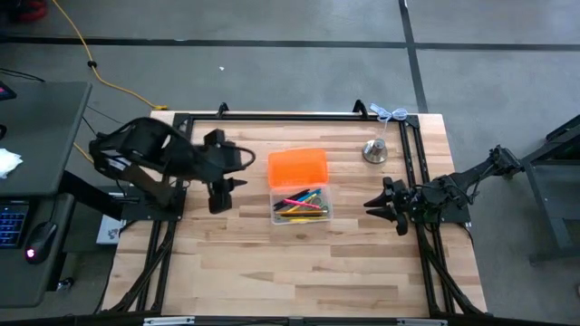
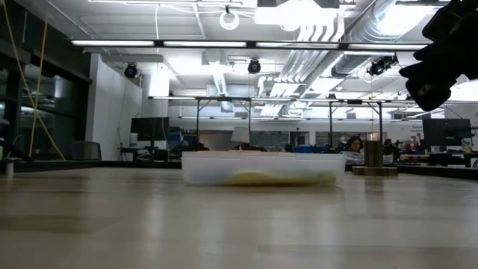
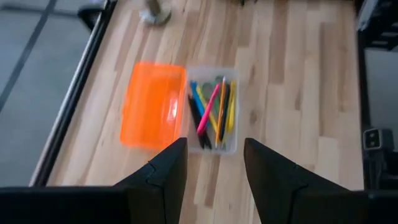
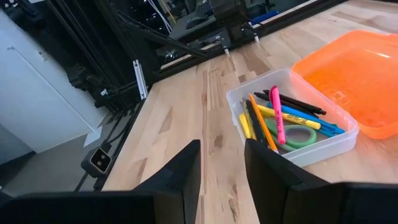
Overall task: Pick & place school supplies into a supply box
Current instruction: Return to Home Position
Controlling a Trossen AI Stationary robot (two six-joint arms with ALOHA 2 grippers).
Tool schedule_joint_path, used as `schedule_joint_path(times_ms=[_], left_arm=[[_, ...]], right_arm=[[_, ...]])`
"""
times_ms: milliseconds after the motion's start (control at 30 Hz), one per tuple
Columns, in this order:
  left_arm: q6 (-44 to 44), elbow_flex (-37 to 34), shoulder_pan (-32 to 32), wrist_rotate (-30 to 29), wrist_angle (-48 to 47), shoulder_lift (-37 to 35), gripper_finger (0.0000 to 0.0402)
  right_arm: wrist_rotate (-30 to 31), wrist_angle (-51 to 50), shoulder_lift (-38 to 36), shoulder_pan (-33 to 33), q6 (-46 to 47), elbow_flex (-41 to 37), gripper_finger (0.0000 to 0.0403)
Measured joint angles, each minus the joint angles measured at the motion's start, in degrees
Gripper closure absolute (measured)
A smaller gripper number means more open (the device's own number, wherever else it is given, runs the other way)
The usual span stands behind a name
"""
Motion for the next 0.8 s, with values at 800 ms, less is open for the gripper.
schedule_joint_path(times_ms=[800], left_arm=[[-5.84, -64.52, -2.81, 6.61, 46.25, -32.46, 0.0213]], right_arm=[[0.59, 3.1, 0.04, -0.01, -1.31, 0.0, 0.03]])
